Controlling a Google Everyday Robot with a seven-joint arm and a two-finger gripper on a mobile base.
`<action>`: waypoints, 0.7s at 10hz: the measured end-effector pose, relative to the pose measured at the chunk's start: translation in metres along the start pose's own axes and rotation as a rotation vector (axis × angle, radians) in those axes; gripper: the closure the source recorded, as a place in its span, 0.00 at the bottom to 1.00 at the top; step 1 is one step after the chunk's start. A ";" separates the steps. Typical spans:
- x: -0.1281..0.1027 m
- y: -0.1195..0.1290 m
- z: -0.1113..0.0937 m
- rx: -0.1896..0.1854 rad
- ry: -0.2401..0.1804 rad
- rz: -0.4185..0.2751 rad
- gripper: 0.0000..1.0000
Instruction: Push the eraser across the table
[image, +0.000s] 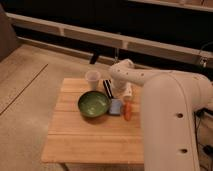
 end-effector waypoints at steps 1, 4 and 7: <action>-0.002 -0.001 0.005 0.007 0.020 -0.019 1.00; -0.018 0.005 0.010 0.025 0.049 -0.078 1.00; -0.024 0.012 0.022 0.018 0.079 -0.092 1.00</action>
